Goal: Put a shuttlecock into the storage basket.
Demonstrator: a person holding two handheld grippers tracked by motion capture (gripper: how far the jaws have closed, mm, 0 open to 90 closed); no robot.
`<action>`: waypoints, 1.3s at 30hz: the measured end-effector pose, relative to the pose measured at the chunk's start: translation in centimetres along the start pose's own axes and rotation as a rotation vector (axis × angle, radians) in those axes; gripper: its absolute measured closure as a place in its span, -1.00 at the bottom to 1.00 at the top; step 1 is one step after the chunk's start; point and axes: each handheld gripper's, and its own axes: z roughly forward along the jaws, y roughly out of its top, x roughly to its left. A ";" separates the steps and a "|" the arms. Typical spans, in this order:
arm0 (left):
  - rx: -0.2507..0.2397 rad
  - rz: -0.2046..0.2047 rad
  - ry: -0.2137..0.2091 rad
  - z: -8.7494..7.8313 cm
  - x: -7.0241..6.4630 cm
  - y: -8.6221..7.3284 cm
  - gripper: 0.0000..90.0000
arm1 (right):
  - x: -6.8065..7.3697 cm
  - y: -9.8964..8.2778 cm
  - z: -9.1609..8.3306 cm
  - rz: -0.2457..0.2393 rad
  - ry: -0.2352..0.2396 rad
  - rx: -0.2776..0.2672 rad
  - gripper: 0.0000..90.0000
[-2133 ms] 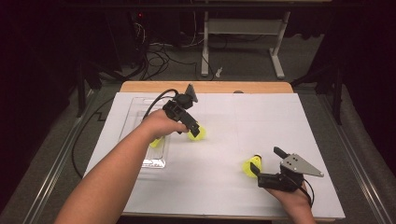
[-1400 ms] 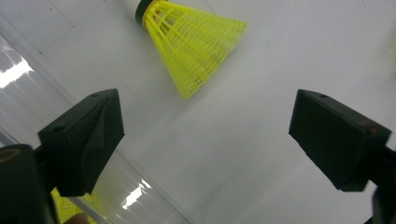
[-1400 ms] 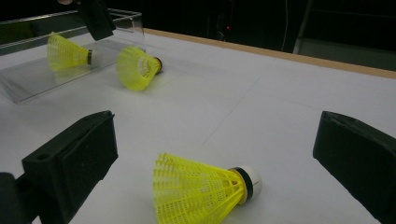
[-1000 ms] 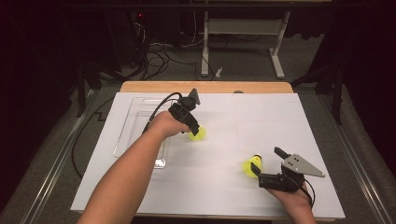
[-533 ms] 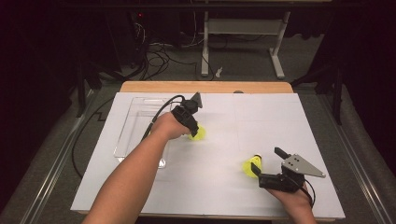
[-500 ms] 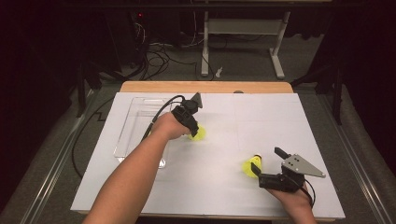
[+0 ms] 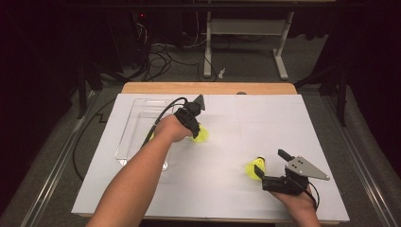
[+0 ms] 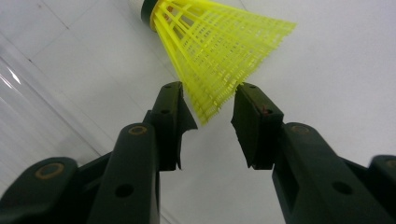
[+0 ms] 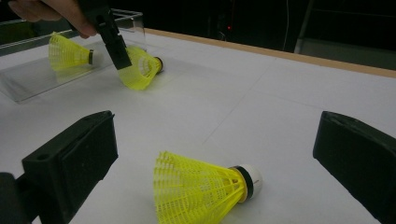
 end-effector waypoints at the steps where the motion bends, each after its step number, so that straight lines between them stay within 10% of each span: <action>1: -0.004 -0.002 0.004 0.1 0.0 0.0 0.46 | 0.0 0.0 0.0 0.000 0.000 0.000 -0.99; 39: -0.037 -0.007 -0.027 -0.7 0.3 -0.2 0.99 | 0.0 0.0 0.0 -0.004 0.000 -0.002 -0.99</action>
